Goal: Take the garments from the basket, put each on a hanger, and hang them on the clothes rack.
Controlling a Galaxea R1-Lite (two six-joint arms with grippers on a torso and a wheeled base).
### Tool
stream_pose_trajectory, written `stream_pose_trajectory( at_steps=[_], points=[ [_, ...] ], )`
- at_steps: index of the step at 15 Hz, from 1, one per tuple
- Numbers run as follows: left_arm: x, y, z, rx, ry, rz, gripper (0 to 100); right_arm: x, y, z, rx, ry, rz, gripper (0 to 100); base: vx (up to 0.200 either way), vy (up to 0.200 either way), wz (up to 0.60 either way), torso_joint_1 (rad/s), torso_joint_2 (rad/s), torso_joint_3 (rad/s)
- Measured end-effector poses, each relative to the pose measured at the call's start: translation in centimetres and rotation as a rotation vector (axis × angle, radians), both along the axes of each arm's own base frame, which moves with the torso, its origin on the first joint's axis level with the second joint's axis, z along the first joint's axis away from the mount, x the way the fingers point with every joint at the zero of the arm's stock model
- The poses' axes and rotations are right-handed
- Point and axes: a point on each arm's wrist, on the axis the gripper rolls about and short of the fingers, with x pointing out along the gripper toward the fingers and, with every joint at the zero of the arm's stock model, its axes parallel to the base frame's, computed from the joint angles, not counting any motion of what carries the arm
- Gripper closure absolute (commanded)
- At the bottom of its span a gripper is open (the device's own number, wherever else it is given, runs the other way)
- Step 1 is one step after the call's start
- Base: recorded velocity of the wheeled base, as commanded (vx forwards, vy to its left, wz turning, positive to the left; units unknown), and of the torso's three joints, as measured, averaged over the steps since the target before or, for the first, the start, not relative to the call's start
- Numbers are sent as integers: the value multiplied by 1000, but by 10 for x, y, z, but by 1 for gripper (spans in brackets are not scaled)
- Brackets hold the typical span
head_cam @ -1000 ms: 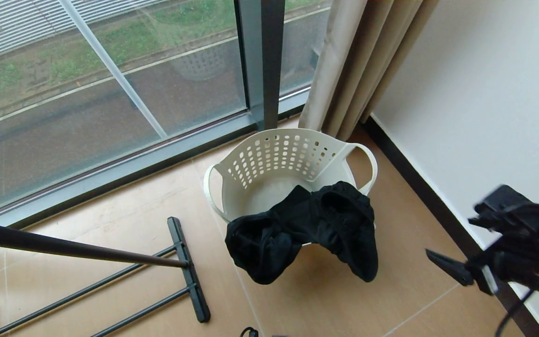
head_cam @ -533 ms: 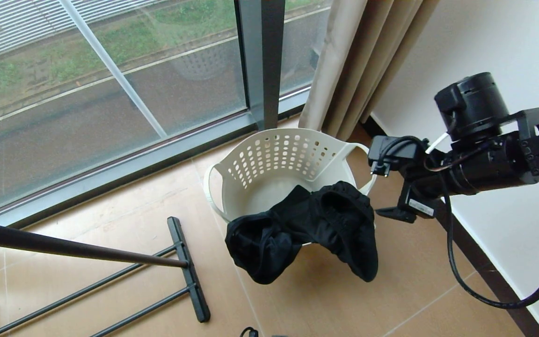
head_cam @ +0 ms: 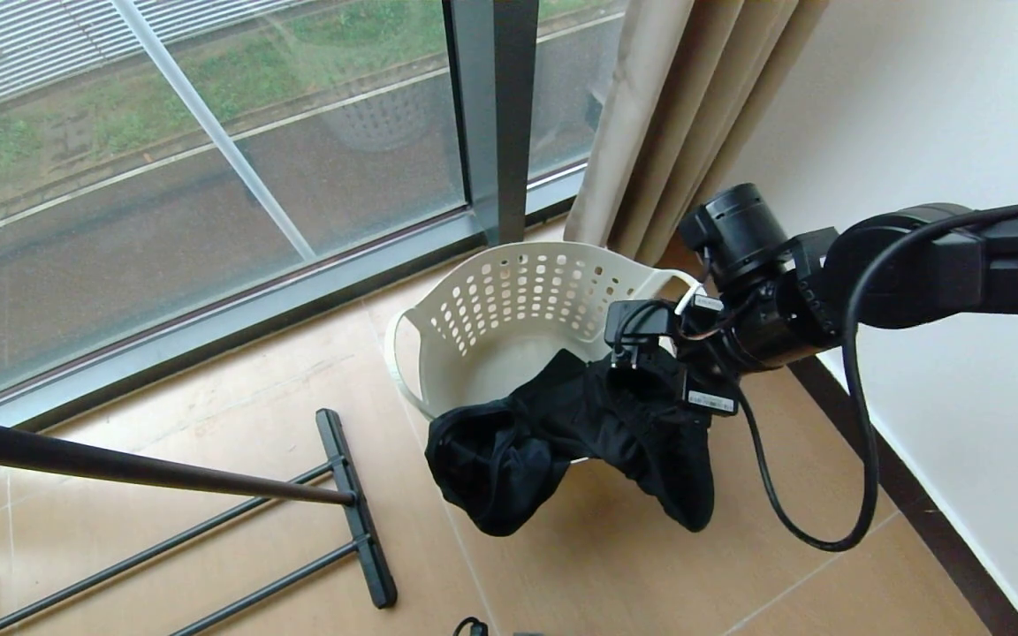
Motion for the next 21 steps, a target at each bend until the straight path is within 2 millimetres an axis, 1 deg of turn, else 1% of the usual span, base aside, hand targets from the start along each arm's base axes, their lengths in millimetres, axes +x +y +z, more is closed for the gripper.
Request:
stream_pose_trajectory(
  at_steps=[6,11,13,16,21],
  points=[
    [0,0,0,0,0,0,0,27,16,-13,5,-8,-3,0,0,0,0,0,0,0],
    [0,0,0,0,0,0,0,45,24,-28,3,0,-11,0,0,0,0,0,0,0],
    [0,0,0,0,0,0,0,54,24,-32,7,-5,-23,0,0,0,0,0,0,0],
    [0,0,0,0,0,0,0,69,19,-30,21,-30,-49,0,0,0,0,0,0,0],
    [0,0,0,0,0,0,0,80,18,-34,28,-41,-61,0,0,0,0,0,0,0]
  ],
)
